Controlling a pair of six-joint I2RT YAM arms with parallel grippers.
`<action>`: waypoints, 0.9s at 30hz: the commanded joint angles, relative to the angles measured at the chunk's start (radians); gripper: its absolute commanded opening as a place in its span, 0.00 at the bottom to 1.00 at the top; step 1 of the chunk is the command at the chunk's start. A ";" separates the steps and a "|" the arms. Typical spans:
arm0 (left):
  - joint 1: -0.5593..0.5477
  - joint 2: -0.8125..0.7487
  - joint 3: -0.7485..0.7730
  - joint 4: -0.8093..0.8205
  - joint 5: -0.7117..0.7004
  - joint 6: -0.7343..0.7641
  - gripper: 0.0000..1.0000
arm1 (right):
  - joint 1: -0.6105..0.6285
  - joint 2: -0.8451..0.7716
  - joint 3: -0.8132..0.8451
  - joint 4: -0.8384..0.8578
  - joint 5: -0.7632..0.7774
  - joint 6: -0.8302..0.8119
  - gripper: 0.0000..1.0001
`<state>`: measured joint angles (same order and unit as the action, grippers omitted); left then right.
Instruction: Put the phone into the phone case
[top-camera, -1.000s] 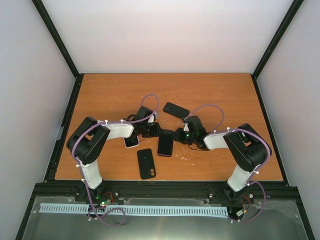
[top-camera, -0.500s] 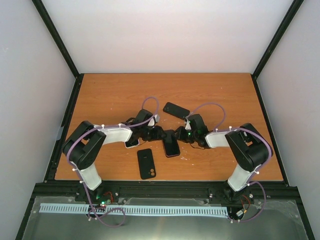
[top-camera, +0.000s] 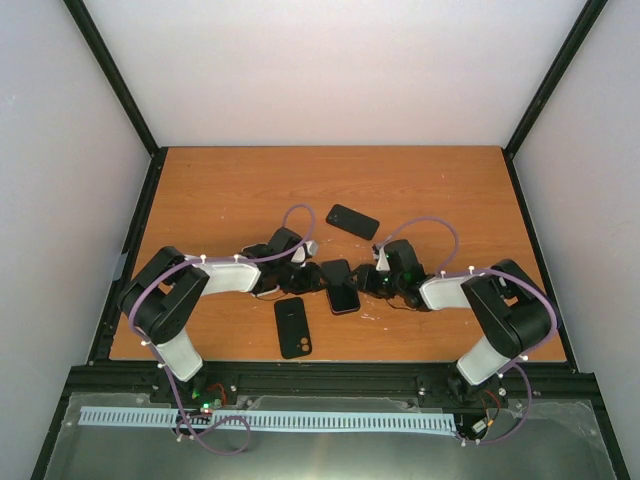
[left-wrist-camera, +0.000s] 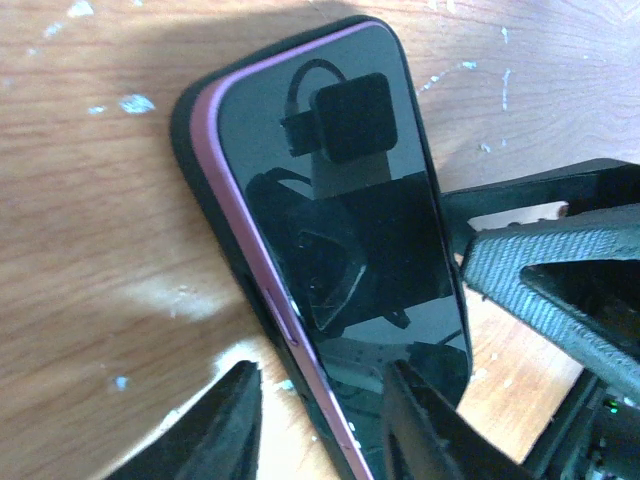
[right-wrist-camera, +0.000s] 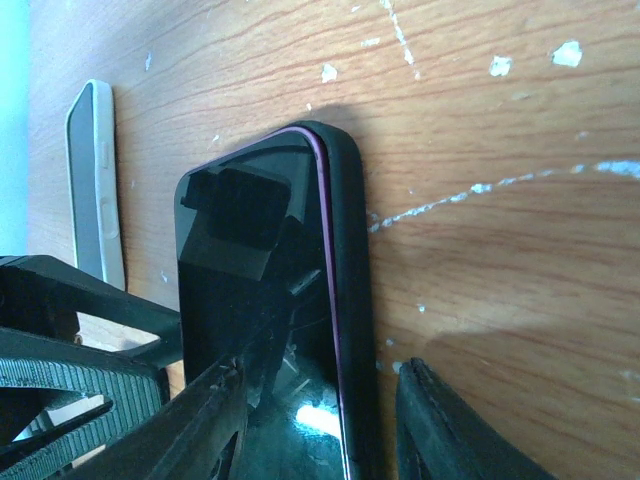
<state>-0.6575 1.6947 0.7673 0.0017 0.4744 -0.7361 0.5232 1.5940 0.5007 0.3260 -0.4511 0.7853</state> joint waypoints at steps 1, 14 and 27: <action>-0.016 -0.014 -0.006 0.058 0.060 -0.020 0.30 | 0.015 0.043 -0.033 0.036 -0.042 0.045 0.42; -0.024 -0.008 -0.044 0.160 0.138 -0.072 0.12 | 0.019 0.026 -0.049 0.235 -0.160 0.178 0.41; -0.025 -0.042 -0.083 0.115 0.105 -0.038 0.20 | 0.033 -0.025 -0.127 0.384 -0.210 0.316 0.41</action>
<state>-0.6613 1.6859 0.6971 0.0727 0.5598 -0.7940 0.5228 1.5902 0.3981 0.5930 -0.5453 1.0241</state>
